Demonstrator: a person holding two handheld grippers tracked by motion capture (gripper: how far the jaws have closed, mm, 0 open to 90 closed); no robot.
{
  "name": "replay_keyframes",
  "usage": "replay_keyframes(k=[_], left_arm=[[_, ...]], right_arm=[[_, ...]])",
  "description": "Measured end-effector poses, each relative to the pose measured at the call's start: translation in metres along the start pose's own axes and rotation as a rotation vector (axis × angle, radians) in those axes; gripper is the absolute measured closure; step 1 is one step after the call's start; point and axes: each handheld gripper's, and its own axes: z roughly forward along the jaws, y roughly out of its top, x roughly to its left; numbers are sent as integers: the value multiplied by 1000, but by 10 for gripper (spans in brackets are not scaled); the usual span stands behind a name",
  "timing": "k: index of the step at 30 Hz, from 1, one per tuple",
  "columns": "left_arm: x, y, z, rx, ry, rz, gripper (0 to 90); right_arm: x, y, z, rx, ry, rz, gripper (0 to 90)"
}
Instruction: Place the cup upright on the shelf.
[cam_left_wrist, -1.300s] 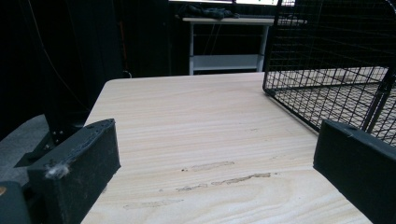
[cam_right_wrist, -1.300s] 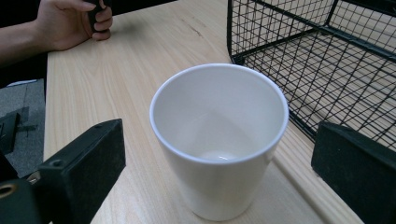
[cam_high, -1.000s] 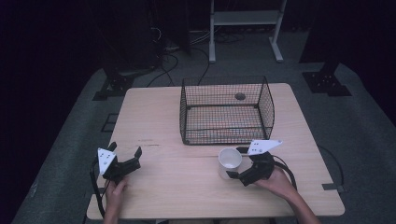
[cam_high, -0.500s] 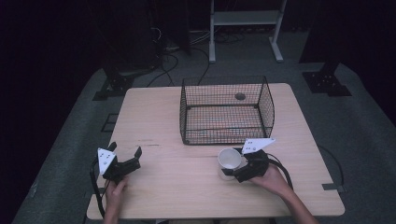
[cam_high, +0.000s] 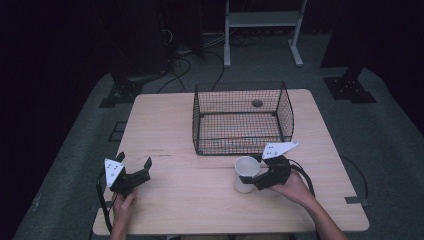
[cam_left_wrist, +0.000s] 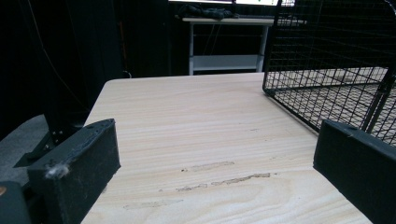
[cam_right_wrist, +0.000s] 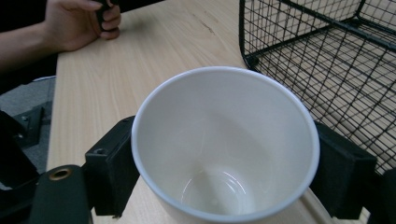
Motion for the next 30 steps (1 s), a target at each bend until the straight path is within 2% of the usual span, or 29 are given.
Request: replay_keyframes(k=[19,30], left_arm=[[0,0,0,0,-1,-1,0],[0,0,0,2,0,-2,0]], right_arm=[[-5,30,-15,-22,65,-12,192],[-9,45,-25,-33,85,-15,192]])
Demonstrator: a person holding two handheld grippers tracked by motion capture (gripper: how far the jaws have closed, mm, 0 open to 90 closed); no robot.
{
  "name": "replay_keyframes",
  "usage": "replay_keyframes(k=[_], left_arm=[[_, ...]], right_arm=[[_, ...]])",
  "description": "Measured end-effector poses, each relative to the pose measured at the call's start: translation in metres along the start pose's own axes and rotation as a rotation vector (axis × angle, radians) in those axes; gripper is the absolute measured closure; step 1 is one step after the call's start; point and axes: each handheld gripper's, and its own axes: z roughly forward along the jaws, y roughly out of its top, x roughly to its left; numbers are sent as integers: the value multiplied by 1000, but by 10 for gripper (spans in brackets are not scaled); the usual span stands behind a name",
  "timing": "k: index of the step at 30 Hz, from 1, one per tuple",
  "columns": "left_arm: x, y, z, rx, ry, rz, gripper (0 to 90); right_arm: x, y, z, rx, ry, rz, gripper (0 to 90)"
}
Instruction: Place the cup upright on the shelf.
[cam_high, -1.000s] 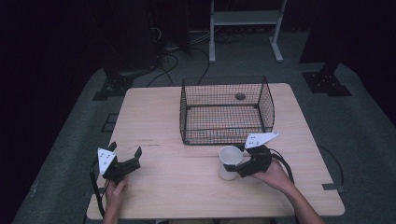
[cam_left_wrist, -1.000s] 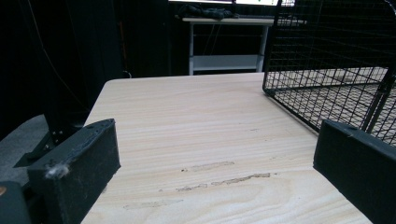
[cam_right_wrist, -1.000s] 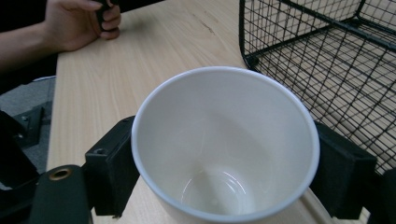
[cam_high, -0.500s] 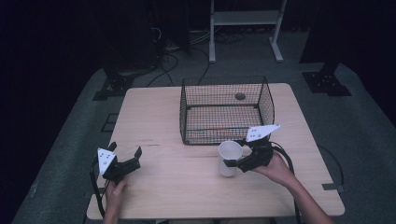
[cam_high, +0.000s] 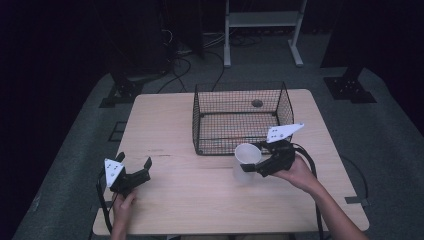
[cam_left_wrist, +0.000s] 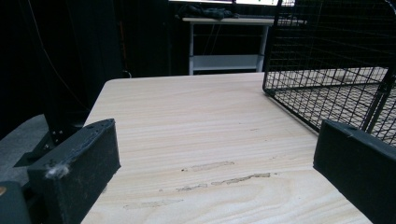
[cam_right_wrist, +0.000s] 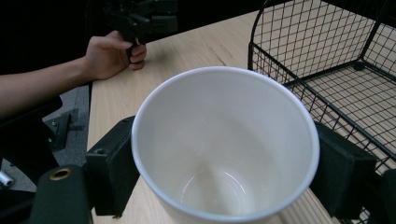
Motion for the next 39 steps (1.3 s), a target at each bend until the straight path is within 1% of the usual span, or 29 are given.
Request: replay_keyframes(k=[7,15,21,30,39], left_arm=[[0,0,0,0,1,-2,0],[0,0,0,0,1,-2,0],[0,0,0,-2,0,-4,0],[0,0,0,-1,0,-1,0],[0,0,0,-2,0,-2,0]], right_arm=[[-3,12,-3,-2,7,-11,192],[-7,20,-3,2,11,-19,192],[-11,28,-5,-2,17,-15,192],[-15,36,-6,2,15,-17,192],[-20,46,-10,-10,10,-21,192]])
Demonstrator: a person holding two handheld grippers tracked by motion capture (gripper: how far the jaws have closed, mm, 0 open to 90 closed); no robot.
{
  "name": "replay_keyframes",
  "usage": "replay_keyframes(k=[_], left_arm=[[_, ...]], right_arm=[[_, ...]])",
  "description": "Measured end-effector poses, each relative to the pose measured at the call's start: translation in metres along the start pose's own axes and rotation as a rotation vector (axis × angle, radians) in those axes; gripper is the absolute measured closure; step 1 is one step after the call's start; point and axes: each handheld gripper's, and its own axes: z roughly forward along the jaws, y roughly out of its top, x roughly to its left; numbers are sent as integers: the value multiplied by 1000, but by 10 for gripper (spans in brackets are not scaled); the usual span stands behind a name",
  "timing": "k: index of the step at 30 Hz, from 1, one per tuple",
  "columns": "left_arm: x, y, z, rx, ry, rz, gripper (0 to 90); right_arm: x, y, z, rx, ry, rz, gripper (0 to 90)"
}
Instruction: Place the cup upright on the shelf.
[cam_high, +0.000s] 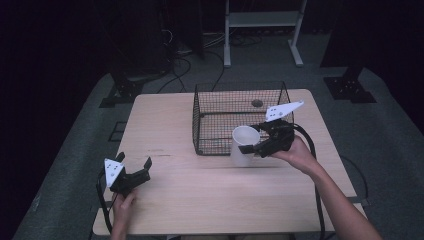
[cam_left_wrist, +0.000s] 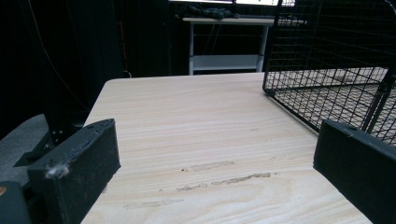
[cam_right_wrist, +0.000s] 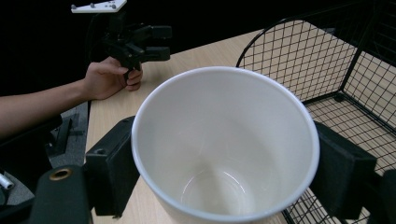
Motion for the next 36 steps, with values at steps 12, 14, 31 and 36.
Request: replay_keyframes(k=[12,14,31,36], left_arm=[[0,0,0,0,0,0,0],[0,0,0,0,0,-1,0],[0,0,0,0,-1,2,0],[0,0,0,-1,-1,1,0]], right_arm=[[-6,12,-1,-1,-6,-8,192],[-6,13,0,0,-6,-7,192],[-19,32,2,4,-15,-10,192],[-23,40,4,11,-21,-15,192]])
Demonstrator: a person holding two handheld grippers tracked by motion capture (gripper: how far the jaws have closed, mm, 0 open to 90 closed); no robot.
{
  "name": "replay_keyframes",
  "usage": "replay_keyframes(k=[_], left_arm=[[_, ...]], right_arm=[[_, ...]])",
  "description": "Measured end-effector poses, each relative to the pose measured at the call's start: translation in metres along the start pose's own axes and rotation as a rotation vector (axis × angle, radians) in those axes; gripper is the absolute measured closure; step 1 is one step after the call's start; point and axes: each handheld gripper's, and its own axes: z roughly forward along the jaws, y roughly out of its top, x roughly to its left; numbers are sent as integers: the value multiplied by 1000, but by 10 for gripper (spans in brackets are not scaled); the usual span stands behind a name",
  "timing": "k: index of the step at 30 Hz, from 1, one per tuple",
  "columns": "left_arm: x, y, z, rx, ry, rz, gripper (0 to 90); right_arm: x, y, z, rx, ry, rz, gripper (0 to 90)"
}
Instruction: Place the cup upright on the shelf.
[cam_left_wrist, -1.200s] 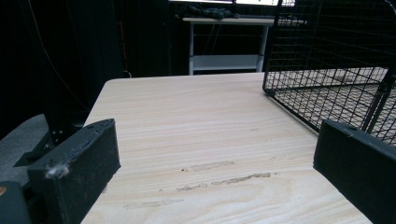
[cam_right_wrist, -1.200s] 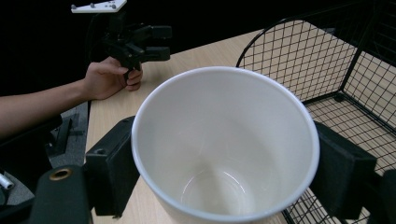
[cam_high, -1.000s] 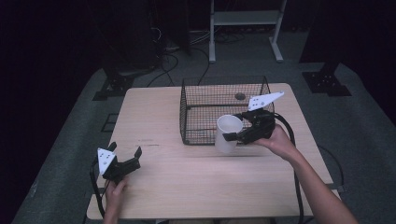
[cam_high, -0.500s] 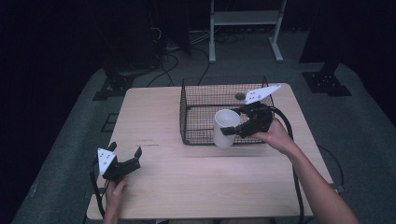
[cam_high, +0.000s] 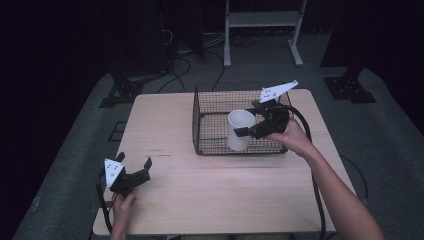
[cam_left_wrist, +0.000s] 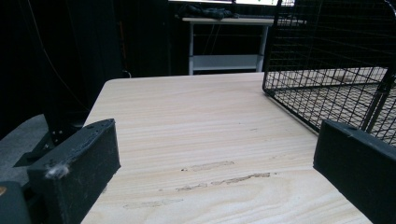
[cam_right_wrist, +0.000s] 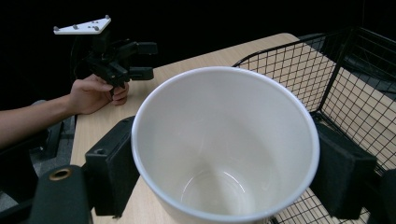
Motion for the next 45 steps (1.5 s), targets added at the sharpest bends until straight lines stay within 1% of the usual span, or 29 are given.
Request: replay_keyframes(k=[5,13,18,20,21,25,27,33,39,41,42,45], left_arm=[[0,0,0,0,-1,1,0],[0,0,0,-1,0,1,0],[0,0,0,0,-1,1,0],[0,0,0,0,-1,1,0],[0,0,0,0,-2,0,0],[1,0,0,0,-2,-1,0],[1,0,0,0,-2,-1,0],[1,0,0,0,-2,-4,0],[1,0,0,1,-3,-5,0],[1,0,0,0,-3,-5,0],[1,0,0,0,-3,-5,0],[1,0,0,1,-3,-6,0]], right_arm=[[-4,6,2,0,-8,2,192],[-11,13,6,11,-6,6,192],[-17,20,9,14,-12,8,191],[-20,22,10,16,-8,12,192],[-22,25,11,17,-14,10,192],[-25,29,13,14,-14,10,192],[-28,31,16,25,-17,9,192],[-33,36,20,35,-18,13,191],[-43,42,24,35,-23,23,191],[-48,46,26,31,-32,29,191],[-48,46,26,31,-32,29,191],[-54,48,30,41,-33,35,191]])
